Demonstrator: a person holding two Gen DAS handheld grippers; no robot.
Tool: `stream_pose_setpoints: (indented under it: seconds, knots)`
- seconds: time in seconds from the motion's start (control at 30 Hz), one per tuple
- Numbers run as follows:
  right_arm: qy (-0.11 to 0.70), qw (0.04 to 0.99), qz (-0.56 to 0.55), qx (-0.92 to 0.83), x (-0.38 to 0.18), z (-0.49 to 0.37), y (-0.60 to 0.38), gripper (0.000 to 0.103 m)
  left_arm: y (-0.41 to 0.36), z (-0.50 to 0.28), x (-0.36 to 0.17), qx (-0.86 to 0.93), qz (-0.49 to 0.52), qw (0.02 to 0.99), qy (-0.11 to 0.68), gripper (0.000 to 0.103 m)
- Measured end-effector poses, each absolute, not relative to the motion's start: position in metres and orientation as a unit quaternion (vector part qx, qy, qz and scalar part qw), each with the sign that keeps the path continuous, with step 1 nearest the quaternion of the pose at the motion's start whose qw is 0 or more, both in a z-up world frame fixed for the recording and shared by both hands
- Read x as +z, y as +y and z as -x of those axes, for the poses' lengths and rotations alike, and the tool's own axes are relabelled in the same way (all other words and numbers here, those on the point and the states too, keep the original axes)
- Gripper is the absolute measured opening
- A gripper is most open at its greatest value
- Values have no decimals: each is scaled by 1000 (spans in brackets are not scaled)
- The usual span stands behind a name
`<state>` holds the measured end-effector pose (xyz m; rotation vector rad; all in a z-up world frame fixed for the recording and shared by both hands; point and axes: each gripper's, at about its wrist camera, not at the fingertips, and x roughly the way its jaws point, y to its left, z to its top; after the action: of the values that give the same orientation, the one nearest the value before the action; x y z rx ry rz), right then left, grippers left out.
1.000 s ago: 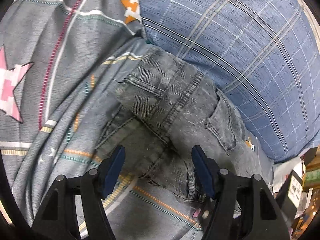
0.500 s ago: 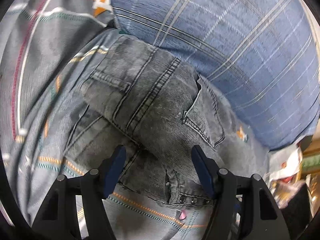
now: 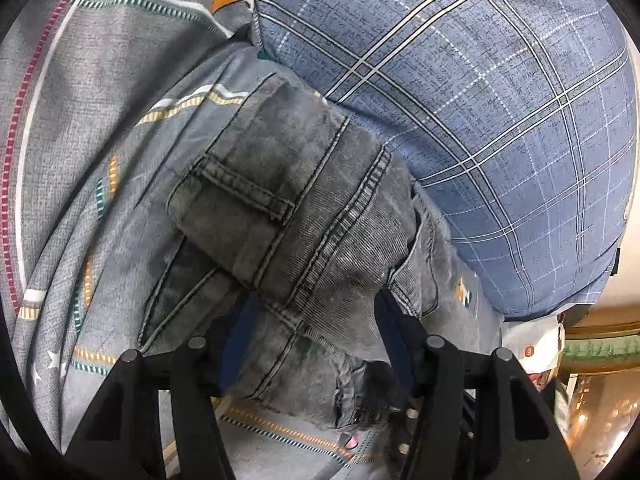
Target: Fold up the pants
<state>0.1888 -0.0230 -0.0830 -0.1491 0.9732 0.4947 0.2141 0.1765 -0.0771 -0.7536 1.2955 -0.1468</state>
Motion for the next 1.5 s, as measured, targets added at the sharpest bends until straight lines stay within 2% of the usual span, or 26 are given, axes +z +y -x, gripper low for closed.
stream_pose_setpoints:
  seconds: [0.3,0.33,0.4,0.43,0.47,0.6,0.8,0.9,1.03,1.17,1.23,1.27,1.33,1.4,1.43,1.47,1.5]
  knots:
    - [426,874,5,232,-44,-188,-41,5,162,-223,-80,-65,361,730,576,58]
    - [428,872,8,236,-46,-186,-39,5,164,-222,-81,-59,366,729,575,54]
    - [434,868,3,240,-51,-183,-37,4,171,-223,-87,-44,382,724,573,36]
    - [437,866,2,241,-54,-182,-36,4,172,-223,-87,-42,385,726,568,21]
    - [438,866,6,243,-57,-181,-35,4,174,-221,-85,-45,386,727,565,11]
    - [436,866,22,244,-58,-173,-30,3,178,-210,-57,-44,385,756,527,10]
    - [407,877,1,255,-24,-144,-43,3,167,-168,-9,-45,340,791,507,10]
    - [420,869,13,259,-34,-130,-34,3,165,-157,-31,-5,327,783,530,10]
    - [461,850,36,252,-87,-129,-13,3,168,-159,-75,35,315,755,574,10]
    - [454,853,-8,257,-82,-125,-23,4,172,-150,-65,27,322,770,550,10]
    - [454,857,-31,240,-80,-130,-30,12,163,-154,-71,41,288,770,567,14]
    - [467,854,-32,229,-87,-135,-29,28,158,-155,-75,48,272,769,577,21]
    - [486,844,-34,224,-98,-140,-30,32,150,-155,-76,61,236,778,579,23]
    - [484,841,-60,235,-89,-134,-40,38,142,-151,-62,72,200,797,565,37]
    - [478,842,-70,239,-79,-127,-47,43,138,-148,-54,74,182,811,551,48]
    - [467,848,-80,238,-67,-119,-58,57,131,-145,-45,72,164,826,534,55]
    - [458,854,-87,232,-55,-111,-70,67,121,-141,-33,66,138,845,513,57]
